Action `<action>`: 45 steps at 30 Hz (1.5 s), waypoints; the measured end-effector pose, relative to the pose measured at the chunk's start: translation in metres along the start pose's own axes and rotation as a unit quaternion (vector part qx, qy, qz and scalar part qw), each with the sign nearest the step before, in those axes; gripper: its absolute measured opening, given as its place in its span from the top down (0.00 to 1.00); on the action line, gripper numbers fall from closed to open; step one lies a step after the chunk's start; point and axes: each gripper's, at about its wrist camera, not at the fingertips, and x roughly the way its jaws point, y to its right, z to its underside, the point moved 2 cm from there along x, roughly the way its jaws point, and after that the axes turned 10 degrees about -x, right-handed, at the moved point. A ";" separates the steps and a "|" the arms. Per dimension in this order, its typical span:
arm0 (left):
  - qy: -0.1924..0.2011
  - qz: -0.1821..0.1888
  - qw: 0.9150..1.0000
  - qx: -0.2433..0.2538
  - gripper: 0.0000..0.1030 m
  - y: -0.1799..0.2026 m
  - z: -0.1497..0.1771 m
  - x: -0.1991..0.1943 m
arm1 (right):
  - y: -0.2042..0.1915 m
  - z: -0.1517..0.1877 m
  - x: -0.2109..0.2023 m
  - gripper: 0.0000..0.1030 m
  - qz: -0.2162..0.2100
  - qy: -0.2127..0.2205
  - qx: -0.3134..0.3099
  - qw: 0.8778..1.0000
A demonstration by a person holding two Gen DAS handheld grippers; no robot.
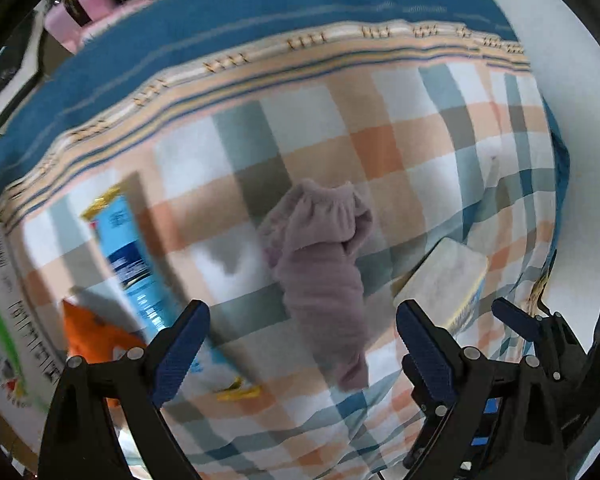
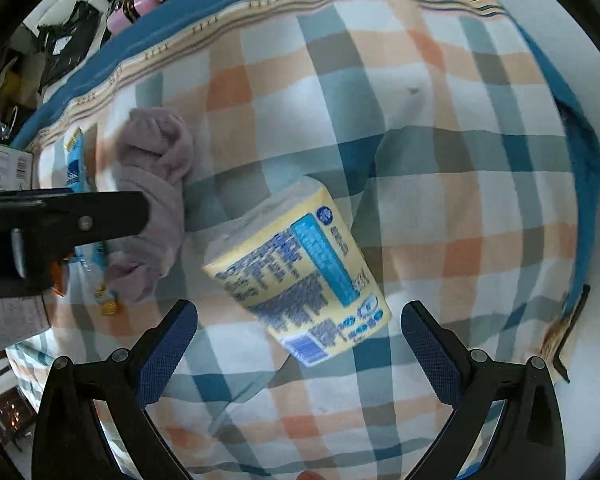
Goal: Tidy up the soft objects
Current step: 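Grasp the lilac sock with the left gripper while the right grasps the yellow carton, then carry sock and carton into the box and open both grippers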
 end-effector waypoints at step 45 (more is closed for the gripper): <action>0.099 -0.026 0.994 0.029 0.66 -0.002 0.027 -0.066 | 0.032 0.012 -0.024 0.31 -0.034 0.015 0.050 0.998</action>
